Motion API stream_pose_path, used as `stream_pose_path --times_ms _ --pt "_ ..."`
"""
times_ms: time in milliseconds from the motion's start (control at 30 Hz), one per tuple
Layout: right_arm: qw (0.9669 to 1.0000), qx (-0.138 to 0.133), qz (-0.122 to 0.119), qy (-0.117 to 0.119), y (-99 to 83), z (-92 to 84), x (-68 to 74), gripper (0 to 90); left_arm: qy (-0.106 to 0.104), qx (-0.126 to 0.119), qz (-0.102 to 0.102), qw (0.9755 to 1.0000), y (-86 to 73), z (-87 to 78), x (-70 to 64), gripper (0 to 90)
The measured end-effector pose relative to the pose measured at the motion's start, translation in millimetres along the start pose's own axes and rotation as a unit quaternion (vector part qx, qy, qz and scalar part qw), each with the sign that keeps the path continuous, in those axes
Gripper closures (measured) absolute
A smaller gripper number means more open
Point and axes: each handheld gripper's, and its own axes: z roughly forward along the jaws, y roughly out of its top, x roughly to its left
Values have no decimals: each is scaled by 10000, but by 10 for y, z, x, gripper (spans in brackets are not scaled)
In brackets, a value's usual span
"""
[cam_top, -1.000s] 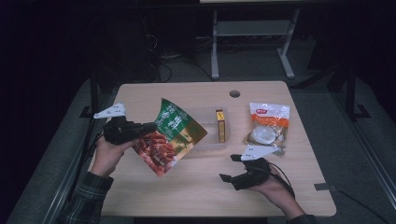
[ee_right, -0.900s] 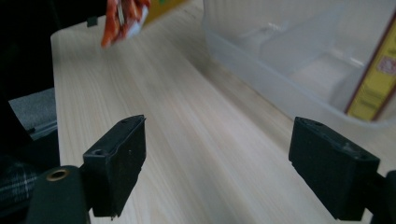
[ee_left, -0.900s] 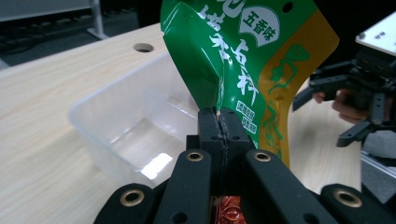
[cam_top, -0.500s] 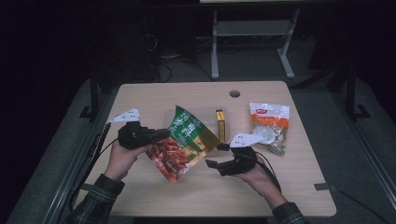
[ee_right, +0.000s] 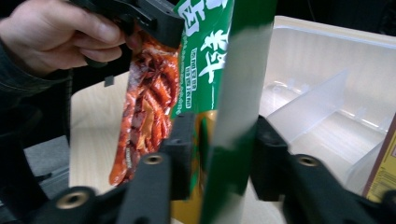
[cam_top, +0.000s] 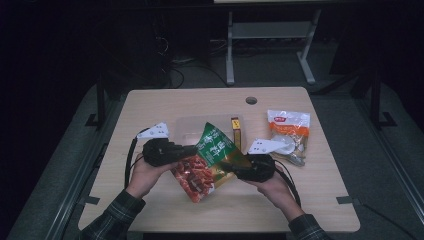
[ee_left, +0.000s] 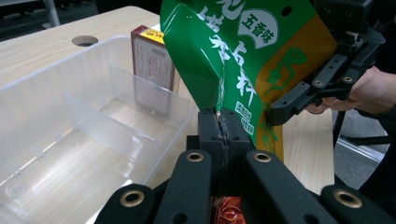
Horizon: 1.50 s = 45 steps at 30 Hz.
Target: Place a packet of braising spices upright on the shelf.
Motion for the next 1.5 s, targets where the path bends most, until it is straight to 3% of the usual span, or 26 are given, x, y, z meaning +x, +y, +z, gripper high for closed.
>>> stream_pose_path --times_ms 67,233,333,400,567,667,733,767,867,900,1067,1267,1500 --pt "9998 -4 140 113 -4 -13 -20 754 -6 -18 -2 10000 -8 -2 6 900" --pt "9996 8 211 173 0 -34 -52 865 -93 24 -25 10000 -42 30 24 898" --pt "9994 -15 263 218 4 -53 -71 887 -95 50 -12 9999 -58 45 19 893" --pt "9991 -26 312 274 22 -100 -107 897 -23 195 130 9997 -64 68 -8 885" --pt "9992 100 183 327 62 -148 -112 900 151 439 343 9983 -83 85 -21 841" --pt "9992 119 78 373 82 -162 -104 900 236 432 289 9984 -94 60 -2 801" --pt "9989 158 29 430 90 -173 -99 900 164 400 176 9989 -104 20 47 765" --pt "9988 147 3 457 96 -175 -93 900 230 400 161 9988 -114 5 58 737" --pt "9987 153 -78 484 125 -187 -64 900 293 459 215 9983 -139 -23 62 667" --pt "9985 179 -181 483 154 -195 -38 900 379 501 268 9977 -162 -45 55 585" --pt "9978 254 -284 543 198 -200 -3 900 348 754 304 9961 -272 -77 31 449" --pt "9975 233 -267 611 270 -221 10 900 502 1161 419 9911 -485 -97 -29 265" --pt "9978 192 -233 587 407 -258 45 900 708 1220 444 9890 -721 -206 -38 191"
